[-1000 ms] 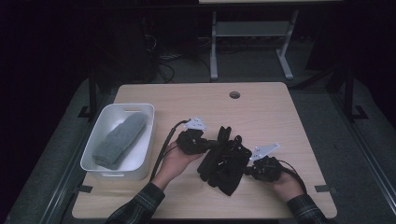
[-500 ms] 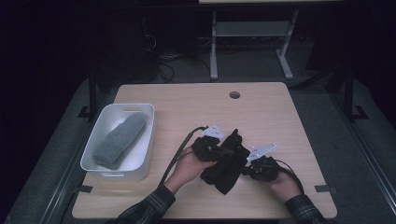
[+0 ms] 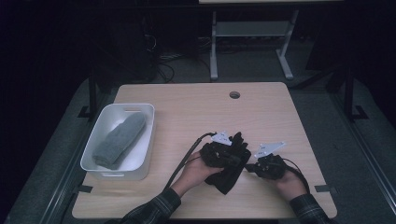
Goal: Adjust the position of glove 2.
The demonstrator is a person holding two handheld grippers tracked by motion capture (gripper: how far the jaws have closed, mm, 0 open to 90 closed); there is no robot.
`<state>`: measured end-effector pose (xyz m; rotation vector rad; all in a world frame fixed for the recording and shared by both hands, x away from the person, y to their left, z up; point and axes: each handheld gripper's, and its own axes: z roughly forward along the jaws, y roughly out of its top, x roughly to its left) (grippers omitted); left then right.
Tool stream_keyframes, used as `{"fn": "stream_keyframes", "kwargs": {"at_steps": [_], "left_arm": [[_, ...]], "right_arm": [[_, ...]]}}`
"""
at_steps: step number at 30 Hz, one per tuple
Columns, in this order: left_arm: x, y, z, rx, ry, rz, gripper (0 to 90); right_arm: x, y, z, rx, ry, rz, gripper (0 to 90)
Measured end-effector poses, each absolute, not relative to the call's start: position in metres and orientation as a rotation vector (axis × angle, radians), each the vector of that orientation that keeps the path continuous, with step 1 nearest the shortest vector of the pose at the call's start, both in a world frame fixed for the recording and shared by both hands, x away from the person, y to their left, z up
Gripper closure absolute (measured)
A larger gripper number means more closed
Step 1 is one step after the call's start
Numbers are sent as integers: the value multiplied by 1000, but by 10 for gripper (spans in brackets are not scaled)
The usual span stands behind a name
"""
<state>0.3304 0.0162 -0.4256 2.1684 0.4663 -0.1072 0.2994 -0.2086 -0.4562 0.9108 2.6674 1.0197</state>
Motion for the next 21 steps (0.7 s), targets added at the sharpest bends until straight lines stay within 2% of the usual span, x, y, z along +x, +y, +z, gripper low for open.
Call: {"fn": "stream_keyframes", "kwargs": {"at_steps": [2,6,8,10,13,16,19,21], "left_arm": [[329,17,-425,2173,461,-99,833],[326,20,-424,2182,461,-103,891],[324,21,-426,2197,458,-111,892],[321,20,-428,2219,465,-124,892],[316,16,-435,2235,446,-150,892],[312,11,-443,2271,426,-156,892],[308,6,-450,2311,417,-162,892],[307,5,-453,2332,414,-165,892]], "right_arm": [[300,-214,-454,931,2649,1033,899],[301,-227,-453,977,2617,1029,824],[302,-233,-454,1002,2593,1024,694],[304,-239,-456,1059,2558,1029,517],[308,-246,-459,1083,2485,1007,355],[311,-250,-462,1115,2448,967,259],[314,-253,-465,1155,2427,930,204],[315,-255,-466,1163,2423,922,199]]}}
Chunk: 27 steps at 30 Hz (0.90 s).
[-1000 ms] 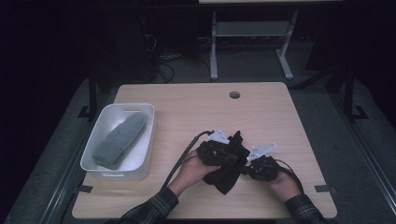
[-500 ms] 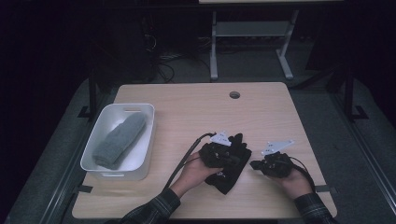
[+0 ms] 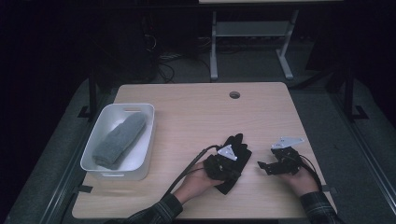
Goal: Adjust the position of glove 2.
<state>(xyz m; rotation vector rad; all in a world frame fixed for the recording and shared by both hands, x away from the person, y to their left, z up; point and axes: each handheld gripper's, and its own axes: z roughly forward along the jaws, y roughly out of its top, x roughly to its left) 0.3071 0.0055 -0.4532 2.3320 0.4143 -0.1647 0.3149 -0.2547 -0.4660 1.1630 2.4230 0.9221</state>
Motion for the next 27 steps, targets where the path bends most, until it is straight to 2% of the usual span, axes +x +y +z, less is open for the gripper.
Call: {"fn": "stream_keyframes", "kwargs": {"at_steps": [8,27], "left_arm": [[306,12,-453,2369,412,-173,892],[299,57,-445,2443,449,-133,892]], "right_arm": [[317,-255,-471,1168,2402,895,156],[319,-257,-474,1163,2379,906,136]]}}
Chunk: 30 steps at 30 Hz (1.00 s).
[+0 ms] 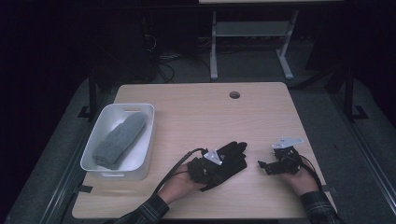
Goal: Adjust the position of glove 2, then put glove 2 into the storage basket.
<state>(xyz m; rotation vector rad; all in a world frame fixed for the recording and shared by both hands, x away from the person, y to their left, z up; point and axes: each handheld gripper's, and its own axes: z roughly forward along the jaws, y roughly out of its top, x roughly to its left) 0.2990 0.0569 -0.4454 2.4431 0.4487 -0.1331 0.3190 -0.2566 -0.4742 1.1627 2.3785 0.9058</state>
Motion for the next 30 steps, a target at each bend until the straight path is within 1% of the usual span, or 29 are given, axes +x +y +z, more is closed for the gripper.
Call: {"fn": "stream_keyframes", "kwargs": {"at_steps": [8,14,19,25,27,29,30], "left_arm": [[301,77,-446,2433,488,-141,892],[301,78,-443,2428,489,-144,885],[304,78,-433,2398,479,-129,757],[316,79,-420,2361,461,-75,528],[324,79,-417,2348,456,-77,449],[332,79,-414,2356,451,-75,411],[335,78,-414,2353,449,-73,373]], "right_arm": [[320,-259,-477,1171,2384,935,110],[321,-261,-480,1197,2383,972,75],[319,-261,-483,1194,2362,1010,45],[319,-260,-483,1194,2364,1009,42],[319,-260,-483,1197,2363,1010,42],[319,-260,-483,1198,2362,1009,42],[319,-260,-483,1198,2362,1009,42]]}}
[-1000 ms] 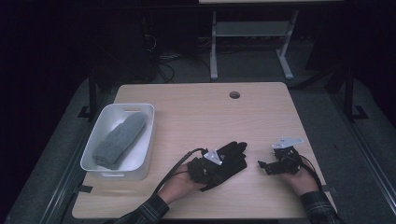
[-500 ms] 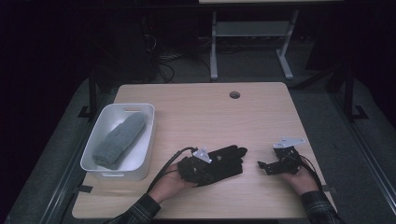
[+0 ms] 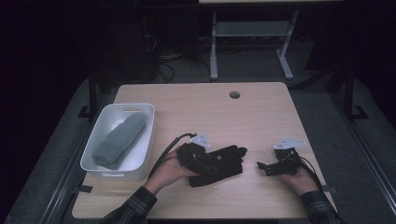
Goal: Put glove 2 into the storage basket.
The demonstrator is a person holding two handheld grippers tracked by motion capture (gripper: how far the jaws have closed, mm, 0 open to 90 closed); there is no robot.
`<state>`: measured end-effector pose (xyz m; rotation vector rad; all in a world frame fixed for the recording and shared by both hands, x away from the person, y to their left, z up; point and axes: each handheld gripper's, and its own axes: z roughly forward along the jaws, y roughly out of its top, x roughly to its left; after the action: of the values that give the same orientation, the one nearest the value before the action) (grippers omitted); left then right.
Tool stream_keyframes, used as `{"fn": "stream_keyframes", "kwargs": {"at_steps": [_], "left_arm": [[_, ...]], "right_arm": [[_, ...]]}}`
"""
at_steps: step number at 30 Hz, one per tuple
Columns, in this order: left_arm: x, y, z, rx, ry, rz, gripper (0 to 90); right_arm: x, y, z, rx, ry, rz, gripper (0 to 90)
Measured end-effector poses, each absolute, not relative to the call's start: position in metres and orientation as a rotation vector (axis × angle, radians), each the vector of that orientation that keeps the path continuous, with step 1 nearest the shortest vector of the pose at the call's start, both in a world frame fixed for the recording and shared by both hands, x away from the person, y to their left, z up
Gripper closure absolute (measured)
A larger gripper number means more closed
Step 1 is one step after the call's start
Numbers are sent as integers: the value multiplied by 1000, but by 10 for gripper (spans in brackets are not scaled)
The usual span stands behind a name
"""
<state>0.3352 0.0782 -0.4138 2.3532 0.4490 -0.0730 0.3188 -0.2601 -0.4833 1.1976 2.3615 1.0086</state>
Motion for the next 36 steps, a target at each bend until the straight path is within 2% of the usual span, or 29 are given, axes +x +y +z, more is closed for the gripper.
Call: {"fn": "stream_keyframes", "kwargs": {"at_steps": [7,11,18,36], "left_arm": [[350,67,-420,2366,433,-33,187],[353,58,-433,2416,423,-29,142],[355,48,-452,2463,436,-65,134],[352,47,-458,2456,376,62,123]], "right_arm": [[319,-260,-483,1201,2360,1007,41],[319,-260,-483,1200,2359,1008,42],[319,-260,-483,1199,2359,1007,42],[319,-260,-483,1198,2358,1007,42]]}}
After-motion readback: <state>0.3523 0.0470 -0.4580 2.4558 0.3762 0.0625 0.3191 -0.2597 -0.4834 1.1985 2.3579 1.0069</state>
